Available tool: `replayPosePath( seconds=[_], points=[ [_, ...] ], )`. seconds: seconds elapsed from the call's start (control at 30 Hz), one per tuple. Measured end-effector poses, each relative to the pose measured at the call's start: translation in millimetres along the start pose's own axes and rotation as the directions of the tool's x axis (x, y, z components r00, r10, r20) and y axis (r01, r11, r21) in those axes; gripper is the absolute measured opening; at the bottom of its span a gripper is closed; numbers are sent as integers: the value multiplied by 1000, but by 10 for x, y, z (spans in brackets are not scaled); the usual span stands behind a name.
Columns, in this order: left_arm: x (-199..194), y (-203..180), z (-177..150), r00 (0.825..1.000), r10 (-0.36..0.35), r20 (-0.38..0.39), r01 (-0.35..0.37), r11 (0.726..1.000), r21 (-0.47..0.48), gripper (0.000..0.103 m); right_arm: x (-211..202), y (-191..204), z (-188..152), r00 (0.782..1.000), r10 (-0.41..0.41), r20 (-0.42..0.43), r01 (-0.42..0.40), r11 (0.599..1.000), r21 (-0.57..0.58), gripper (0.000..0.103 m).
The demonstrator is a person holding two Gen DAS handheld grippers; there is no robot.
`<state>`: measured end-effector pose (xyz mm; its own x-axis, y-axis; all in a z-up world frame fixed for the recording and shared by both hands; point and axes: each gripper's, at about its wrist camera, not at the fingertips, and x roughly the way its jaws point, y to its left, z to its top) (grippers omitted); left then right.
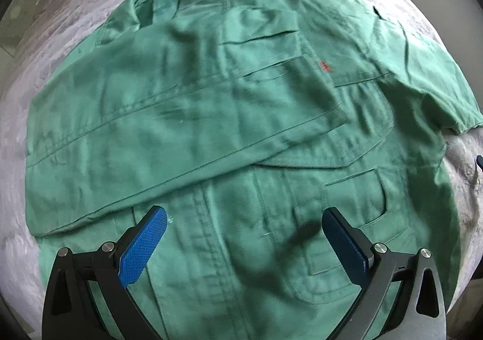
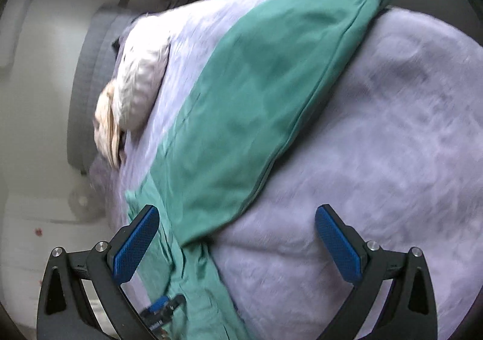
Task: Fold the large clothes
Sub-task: 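Grasp the other side panel of the jacket with the right tool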
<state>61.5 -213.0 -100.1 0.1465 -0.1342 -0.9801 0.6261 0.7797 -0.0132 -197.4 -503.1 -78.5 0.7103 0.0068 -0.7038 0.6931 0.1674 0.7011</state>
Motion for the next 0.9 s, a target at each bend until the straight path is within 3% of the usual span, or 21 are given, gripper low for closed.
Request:
replayPosePath(
  seconds=[0.23, 0.47, 0.63, 0.73, 0.8, 0.87, 0.9],
  points=[
    [-39, -455, 201, 999, -46, 28, 46, 999, 5, 103, -113, -268, 488, 995, 13, 98, -21, 997, 80, 103],
    [-87, -824, 386, 996, -74, 43, 73, 997, 27, 103, -58, -495, 895, 989, 69, 134, -91, 983, 161, 103],
    [-99, -906, 407, 996, -71, 49, 70, 997, 26, 103, -29, -509, 1133, 970, 146, 194, -182, 966, 184, 103],
    [-77, -898, 414, 996, -67, 57, 66, 998, 24, 103, -7, -504, 1228, 967, 148, 206, -190, 960, 205, 102],
    [-65, -877, 437, 996, -62, 60, 61, 998, 21, 103, 10, -524, 1271, 970, 132, 203, -179, 956, 232, 88],
    [-77, -837, 428, 996, -57, 63, 56, 998, 19, 103, 75, -551, 1305, 986, 48, 158, -90, 960, 265, 27],
    [-84, -855, 453, 997, -35, 70, 34, 999, 21, 103, 112, -583, 1315, 991, 3, 132, -40, 960, 278, 16]
  ],
)
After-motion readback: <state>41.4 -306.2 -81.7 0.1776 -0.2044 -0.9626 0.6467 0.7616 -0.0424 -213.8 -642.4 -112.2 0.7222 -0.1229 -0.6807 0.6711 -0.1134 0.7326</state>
